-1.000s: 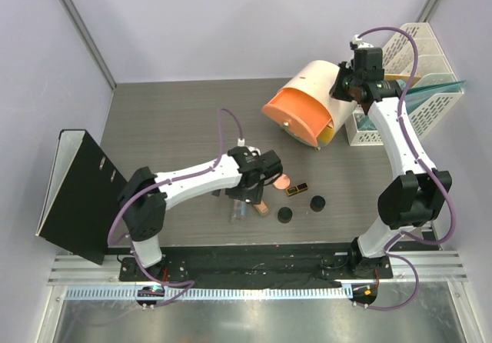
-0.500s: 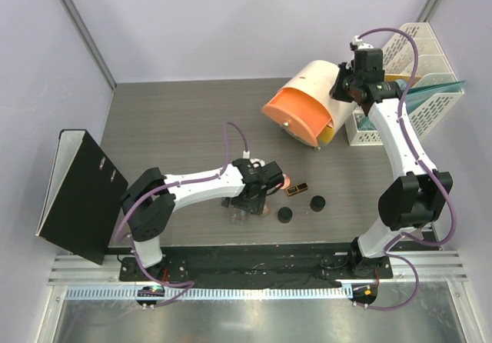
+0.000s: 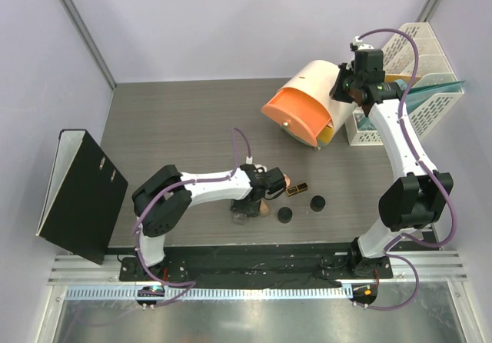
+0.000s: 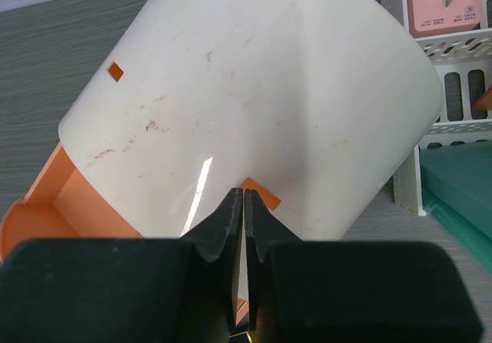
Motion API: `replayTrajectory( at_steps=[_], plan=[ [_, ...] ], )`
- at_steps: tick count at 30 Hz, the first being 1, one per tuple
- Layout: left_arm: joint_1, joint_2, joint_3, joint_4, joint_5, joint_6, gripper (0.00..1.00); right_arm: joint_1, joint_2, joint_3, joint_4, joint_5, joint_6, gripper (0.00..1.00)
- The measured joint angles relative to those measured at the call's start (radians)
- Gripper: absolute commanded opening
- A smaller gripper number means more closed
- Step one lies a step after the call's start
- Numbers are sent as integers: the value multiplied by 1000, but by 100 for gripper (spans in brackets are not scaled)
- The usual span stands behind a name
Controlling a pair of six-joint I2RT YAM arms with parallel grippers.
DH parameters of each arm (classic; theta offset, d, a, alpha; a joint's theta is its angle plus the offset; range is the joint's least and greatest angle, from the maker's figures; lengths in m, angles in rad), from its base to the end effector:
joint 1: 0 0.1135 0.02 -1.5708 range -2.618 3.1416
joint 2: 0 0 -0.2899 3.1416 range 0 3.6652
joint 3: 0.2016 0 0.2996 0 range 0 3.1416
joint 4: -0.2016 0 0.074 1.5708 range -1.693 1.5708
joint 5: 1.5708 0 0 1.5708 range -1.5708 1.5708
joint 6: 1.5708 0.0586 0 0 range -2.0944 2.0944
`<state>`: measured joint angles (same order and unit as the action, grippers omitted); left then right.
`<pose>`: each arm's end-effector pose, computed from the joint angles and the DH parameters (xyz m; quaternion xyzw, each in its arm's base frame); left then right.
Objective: Organize the makeup
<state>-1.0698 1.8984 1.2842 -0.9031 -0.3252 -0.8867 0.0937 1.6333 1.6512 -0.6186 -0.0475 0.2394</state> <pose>0.2060 -0.3372 0.1385 0.0859 0.9827 0.0685 0.1490 0.4377 0.0439 0.3932 0.0533 0.8829 0.0980 0.4562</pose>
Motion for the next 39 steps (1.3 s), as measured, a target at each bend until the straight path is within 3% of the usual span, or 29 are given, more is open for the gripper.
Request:
replayTrajectory(
  at_steps=[1, 2, 12, 21, 31, 39],
  plan=[
    [-1, 0, 0, -1, -2, 1, 25, 0, 0, 0, 0, 0, 0, 11],
    [-2, 0, 0, -1, -5, 0, 0, 0, 0, 0, 0, -1, 0, 11],
    [-2, -80, 17, -115, -122, -18, 0, -2, 0, -1, 0, -8, 0, 11],
    [0, -234, 407, -203, -209, 52, 0, -3, 0, -5, 6, -15, 0, 11],
    [43, -126, 780, -132, -83, 59, 0, -4, 0, -6, 8, -22, 0, 11],
    [125, -33, 803, 64, 69, -51, 0, -4, -1, -8, 11, -23, -1, 11]
  ],
)
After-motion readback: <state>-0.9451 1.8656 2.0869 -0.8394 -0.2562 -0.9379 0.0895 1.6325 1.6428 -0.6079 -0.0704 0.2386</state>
